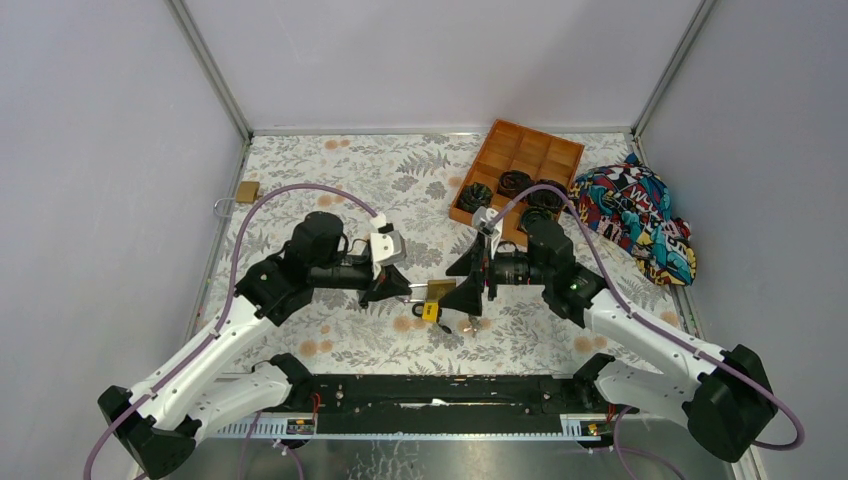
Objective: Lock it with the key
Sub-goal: Lock the lock.
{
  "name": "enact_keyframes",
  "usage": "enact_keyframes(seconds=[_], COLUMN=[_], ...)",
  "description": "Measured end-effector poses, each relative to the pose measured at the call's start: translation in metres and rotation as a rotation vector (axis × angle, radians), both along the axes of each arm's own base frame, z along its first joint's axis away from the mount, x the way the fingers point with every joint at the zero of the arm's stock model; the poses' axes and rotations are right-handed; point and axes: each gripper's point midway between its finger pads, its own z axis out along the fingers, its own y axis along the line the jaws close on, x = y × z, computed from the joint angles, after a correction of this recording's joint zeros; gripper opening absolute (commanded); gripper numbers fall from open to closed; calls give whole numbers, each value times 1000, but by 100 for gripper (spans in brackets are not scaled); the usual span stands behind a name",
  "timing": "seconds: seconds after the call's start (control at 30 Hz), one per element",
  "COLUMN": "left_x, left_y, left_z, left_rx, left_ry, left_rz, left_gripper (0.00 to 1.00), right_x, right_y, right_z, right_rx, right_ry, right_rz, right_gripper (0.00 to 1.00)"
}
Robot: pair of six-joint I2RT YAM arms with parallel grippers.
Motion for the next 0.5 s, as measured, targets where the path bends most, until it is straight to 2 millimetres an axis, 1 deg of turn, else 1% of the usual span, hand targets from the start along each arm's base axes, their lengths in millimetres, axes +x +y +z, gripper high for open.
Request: enact_keyframes(seconds=[0.03, 0.13, 0.23, 0.3, 0.37, 0.4, 0.43, 0.47, 0.5], left_x=[0, 0, 2, 2, 2, 2, 1, 1, 0], left_y=[-1, -2, -4, -5, -7, -7, -8, -8, -8], left_z=[1, 4, 7, 9, 12, 12, 13, 14, 13], left_rx=[-5, -19, -36, -45, -55, -60, -65, -68, -68], left_ry=[8, 24, 33, 38, 42, 49, 56, 61, 70], left_rz=[5, 16, 26, 30, 32, 31, 30, 32, 35], left_gripper=[0, 0, 0, 0, 0, 0, 0, 0, 0], right_x=[-2, -7, -13, -15, -14, -12, -12, -13, -13], right_y=[1, 4, 10, 14, 16, 18, 19, 20, 20], right_z=[-2, -2, 8, 15, 19, 19, 19, 18, 18], right_rx=[16, 62, 104, 133, 151, 156, 157, 159, 161], right_ry=[3, 4, -12, -24, -21, -15, -5, 5, 12], right_rz=[1, 9, 31, 41, 43, 41, 40, 49, 52], right_gripper=[95, 82, 67, 53, 39, 36, 36, 40, 47])
